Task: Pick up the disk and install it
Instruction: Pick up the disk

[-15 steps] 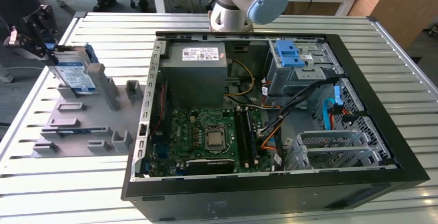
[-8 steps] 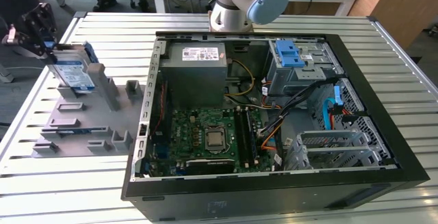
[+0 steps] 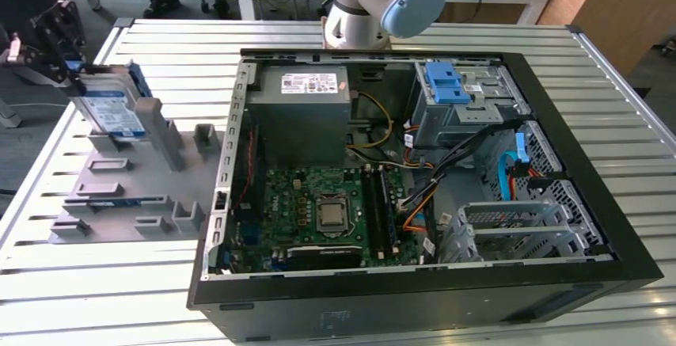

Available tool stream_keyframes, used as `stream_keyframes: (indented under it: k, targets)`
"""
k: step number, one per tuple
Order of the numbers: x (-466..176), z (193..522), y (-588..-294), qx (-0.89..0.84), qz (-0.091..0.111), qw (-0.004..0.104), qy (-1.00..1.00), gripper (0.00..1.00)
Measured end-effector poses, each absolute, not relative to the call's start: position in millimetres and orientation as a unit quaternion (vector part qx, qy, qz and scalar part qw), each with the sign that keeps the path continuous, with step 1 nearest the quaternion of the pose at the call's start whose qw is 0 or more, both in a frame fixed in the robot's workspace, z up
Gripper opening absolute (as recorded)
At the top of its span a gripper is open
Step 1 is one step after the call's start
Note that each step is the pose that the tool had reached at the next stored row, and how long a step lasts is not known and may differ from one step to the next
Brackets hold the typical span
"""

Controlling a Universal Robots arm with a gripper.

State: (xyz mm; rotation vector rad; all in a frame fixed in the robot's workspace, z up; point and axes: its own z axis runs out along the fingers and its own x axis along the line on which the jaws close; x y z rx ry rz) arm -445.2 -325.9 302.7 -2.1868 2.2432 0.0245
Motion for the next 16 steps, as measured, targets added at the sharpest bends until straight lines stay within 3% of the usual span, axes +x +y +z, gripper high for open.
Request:
stream_keyframes:
  k: [16]
  targets:
    - [-445.2, 317.4, -325.9, -0.698, 0.008, 0.004, 0.716, 0.36]
